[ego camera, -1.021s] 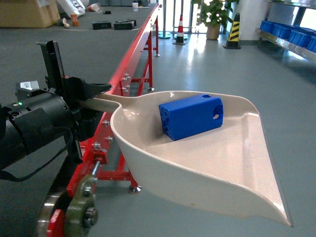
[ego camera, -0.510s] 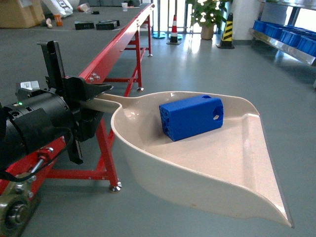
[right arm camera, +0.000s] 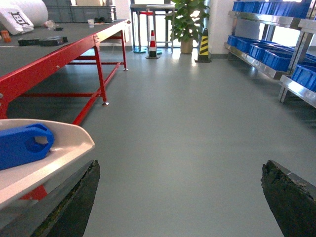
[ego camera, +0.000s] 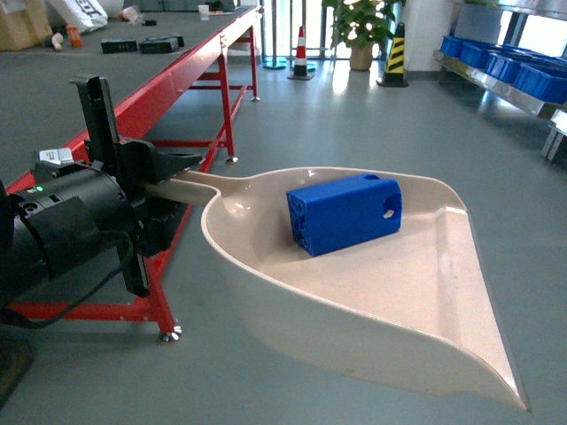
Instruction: Place part in tray to right shelf
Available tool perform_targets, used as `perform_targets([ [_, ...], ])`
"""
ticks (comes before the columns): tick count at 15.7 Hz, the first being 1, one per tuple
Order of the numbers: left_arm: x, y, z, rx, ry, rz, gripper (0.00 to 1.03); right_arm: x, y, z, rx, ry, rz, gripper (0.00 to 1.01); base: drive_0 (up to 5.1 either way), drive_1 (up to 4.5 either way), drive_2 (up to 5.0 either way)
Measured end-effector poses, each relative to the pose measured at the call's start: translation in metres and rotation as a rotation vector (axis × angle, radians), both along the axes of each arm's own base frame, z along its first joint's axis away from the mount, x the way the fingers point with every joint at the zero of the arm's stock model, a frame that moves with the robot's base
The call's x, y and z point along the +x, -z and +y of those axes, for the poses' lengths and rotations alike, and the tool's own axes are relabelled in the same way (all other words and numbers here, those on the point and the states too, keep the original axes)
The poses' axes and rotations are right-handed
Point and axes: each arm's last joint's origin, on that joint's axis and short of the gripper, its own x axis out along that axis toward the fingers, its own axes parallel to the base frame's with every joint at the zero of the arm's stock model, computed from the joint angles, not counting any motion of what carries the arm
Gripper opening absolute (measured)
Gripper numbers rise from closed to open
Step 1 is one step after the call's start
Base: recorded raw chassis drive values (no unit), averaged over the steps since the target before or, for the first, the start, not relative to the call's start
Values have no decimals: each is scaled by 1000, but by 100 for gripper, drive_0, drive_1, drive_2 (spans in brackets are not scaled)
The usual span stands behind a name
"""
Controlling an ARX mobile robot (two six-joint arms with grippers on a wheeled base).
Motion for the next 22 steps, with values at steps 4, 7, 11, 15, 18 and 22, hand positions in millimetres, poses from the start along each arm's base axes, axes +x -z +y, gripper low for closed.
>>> perform_targets([
  [4, 0, 0, 0, 0, -2, -2, 14, 0, 0, 0, 0, 0, 3, 98, 510, -233, -233],
  [7, -1, 0, -3, 1, 6, -3, 14, 0, 0, 0, 0, 4, 2, 98, 168, -81, -81],
  [11, -1, -1, -1, -4, 6, -10, 14, 0, -1, 0, 0, 3, -9, 98, 7, 223, -210],
  [15, 0, 0, 0, -1, -2, -3, 14, 0, -1, 0, 0, 3, -7, 98, -8, 426, -441],
  [18, 0, -1, 0, -3, -2, -7, 14, 0, 0, 0, 0, 3, -2, 98, -3, 430, -437],
  [22, 0, 0, 0, -1, -2, -3, 14, 0, 0, 0, 0, 3, -3, 98, 5, 439, -428],
])
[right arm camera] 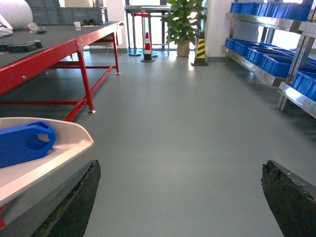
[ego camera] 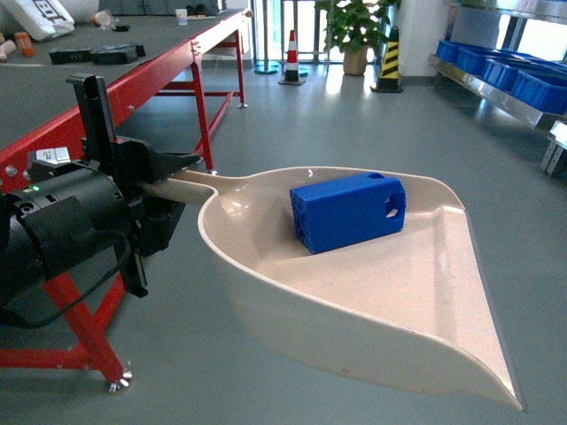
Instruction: Place part in tray to right shelf
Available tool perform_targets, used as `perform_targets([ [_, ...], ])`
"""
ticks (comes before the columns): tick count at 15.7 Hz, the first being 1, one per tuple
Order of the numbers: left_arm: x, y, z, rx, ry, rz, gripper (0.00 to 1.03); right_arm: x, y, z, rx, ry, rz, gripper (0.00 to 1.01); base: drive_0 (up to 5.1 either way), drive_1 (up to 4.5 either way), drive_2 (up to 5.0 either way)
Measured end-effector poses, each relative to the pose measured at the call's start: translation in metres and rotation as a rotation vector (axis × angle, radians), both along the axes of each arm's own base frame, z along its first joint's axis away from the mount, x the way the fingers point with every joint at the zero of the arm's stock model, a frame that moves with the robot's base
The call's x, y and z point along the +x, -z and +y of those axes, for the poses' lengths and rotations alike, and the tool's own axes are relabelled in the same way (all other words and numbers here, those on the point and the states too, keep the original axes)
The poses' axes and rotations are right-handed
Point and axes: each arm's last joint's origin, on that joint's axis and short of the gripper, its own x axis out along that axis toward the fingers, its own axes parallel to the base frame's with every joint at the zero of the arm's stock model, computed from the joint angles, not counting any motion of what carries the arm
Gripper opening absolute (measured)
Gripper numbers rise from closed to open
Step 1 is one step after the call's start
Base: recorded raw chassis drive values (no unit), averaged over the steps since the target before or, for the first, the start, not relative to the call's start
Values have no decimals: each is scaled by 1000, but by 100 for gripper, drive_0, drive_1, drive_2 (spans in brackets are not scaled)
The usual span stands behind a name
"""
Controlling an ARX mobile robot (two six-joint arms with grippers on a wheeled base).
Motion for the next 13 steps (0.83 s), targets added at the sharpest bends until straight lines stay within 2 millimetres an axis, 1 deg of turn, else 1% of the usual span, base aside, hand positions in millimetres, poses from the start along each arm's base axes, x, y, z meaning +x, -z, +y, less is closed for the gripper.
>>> perform_targets([
  [13, 0, 0, 0, 0, 1, 0, 14, 0, 0, 0, 0, -2, 0, 98, -2, 432, -435],
])
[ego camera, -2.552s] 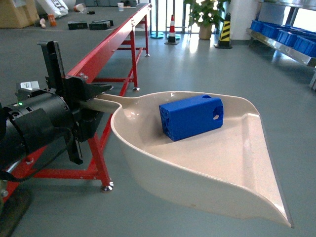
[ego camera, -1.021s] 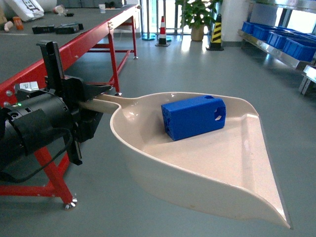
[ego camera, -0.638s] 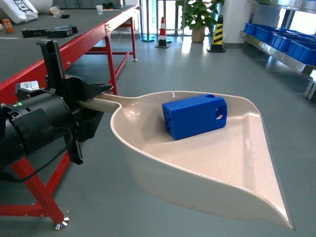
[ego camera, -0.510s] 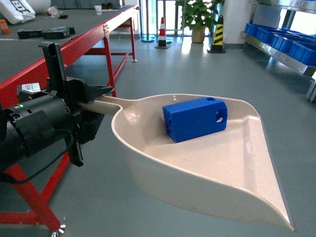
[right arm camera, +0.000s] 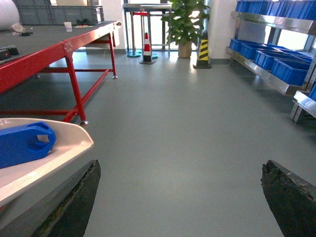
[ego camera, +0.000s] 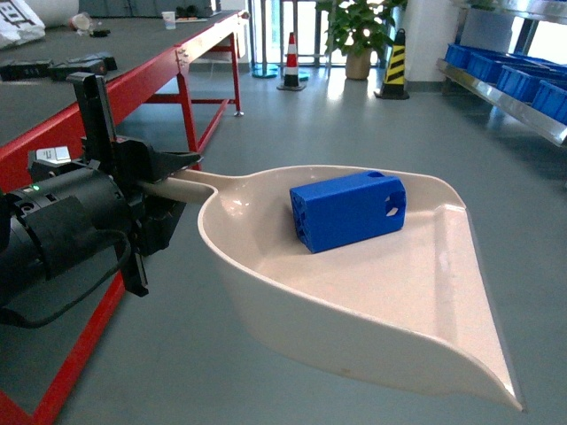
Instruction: Place part in tray to right shelf
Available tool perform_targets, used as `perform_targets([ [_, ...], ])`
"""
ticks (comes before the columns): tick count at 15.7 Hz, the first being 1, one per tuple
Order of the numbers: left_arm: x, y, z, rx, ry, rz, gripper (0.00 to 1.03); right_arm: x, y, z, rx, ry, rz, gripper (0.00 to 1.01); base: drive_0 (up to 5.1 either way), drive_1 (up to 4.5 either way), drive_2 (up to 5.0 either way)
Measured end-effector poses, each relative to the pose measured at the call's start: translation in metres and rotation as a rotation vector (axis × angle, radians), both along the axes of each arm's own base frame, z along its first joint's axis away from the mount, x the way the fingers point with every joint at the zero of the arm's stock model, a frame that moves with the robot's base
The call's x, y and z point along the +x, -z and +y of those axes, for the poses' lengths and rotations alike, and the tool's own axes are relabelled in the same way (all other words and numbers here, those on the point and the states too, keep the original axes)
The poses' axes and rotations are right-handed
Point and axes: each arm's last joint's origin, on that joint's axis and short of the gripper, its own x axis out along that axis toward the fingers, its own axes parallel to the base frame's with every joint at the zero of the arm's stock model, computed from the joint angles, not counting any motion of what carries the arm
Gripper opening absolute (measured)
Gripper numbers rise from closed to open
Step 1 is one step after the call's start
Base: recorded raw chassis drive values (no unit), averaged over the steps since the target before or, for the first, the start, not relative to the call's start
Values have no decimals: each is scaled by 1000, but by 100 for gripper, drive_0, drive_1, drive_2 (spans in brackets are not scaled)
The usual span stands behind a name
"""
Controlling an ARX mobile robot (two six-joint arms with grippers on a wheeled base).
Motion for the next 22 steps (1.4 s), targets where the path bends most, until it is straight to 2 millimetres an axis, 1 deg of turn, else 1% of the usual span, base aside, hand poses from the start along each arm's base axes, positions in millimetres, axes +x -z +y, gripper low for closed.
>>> perform_targets([
  [22, 0, 0, 0, 1, -1, 2, 14, 0, 1, 0, 0, 0, 4, 98, -1, 431, -433],
])
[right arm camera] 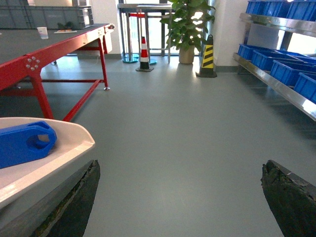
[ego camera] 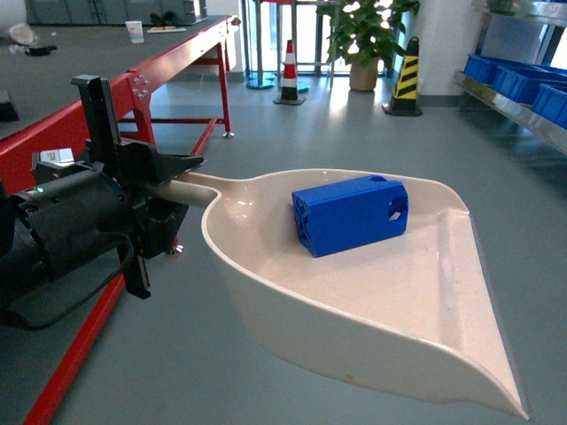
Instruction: Place part in tray to right shelf
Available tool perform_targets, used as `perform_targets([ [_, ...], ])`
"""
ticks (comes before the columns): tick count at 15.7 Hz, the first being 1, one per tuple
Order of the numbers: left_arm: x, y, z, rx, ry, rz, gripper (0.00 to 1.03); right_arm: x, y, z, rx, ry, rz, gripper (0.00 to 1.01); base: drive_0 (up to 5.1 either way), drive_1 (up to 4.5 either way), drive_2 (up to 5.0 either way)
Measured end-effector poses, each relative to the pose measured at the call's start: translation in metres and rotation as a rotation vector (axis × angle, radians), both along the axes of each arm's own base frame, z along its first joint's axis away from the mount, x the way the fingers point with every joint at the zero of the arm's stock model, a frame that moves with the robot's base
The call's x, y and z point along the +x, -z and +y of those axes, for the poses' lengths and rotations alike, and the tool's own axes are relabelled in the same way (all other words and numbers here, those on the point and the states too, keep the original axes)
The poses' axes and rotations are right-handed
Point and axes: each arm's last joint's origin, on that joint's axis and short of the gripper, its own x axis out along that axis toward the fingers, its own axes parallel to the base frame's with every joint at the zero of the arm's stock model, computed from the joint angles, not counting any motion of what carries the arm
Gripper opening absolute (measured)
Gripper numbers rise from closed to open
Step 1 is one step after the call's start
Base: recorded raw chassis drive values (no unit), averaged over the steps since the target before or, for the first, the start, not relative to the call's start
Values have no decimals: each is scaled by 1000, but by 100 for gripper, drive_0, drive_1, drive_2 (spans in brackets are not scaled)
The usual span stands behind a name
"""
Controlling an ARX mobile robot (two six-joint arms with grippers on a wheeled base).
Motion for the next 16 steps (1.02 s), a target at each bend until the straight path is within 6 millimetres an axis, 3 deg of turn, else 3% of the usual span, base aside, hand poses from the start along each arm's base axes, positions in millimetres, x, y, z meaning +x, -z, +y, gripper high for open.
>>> perform_targets([
  [16, 0, 0, 0, -1, -1, -3, 14, 0, 0, 0, 0, 0, 4, 98, 2, 429, -424],
])
